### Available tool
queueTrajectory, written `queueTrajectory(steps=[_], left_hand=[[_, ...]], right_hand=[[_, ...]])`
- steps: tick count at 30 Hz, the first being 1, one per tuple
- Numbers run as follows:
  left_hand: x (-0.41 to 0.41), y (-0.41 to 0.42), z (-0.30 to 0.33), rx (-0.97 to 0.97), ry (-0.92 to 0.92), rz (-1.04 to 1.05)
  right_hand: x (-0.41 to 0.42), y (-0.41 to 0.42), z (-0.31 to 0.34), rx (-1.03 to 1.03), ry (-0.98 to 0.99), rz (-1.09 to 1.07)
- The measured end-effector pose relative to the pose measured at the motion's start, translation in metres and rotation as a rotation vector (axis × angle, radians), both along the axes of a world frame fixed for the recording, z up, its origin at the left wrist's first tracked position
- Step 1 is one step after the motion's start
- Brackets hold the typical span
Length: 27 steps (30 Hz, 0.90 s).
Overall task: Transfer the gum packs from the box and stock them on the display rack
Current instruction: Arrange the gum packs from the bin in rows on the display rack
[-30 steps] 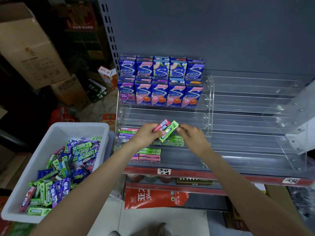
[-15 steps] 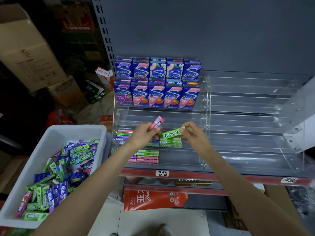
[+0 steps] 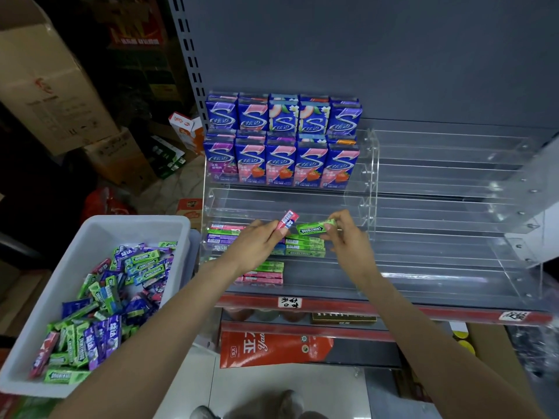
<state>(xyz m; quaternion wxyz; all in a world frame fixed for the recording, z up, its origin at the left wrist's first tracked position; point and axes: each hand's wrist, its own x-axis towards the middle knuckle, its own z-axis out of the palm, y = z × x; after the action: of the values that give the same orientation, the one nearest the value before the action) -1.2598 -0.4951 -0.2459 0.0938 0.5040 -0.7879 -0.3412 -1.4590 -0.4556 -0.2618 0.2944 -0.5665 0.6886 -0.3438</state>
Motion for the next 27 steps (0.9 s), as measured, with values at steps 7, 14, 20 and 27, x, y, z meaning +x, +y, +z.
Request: queueTrajectory(steps=[7,14,20,27], left_hand=[[0.003,0.000,0.006,0.025,0.006,-0.017],[0.004,0.002,0.008,0.057,0.062,-0.002],[0.005,-0.001,0.007,0.098,0.089,0.013],[0.006,0.000,0.007,0.134,0.124,0.020]], right_hand=[[0.001,0.002,0.000,-0.080,0.198,0.036],[0.008,0.007,-0.003,-0.089,0.470,-0.020],[0.011,0.004,-0.002,-0.005,0.462,0.022],[0.013,0.003,-0.002,0.033,0.415,0.061]])
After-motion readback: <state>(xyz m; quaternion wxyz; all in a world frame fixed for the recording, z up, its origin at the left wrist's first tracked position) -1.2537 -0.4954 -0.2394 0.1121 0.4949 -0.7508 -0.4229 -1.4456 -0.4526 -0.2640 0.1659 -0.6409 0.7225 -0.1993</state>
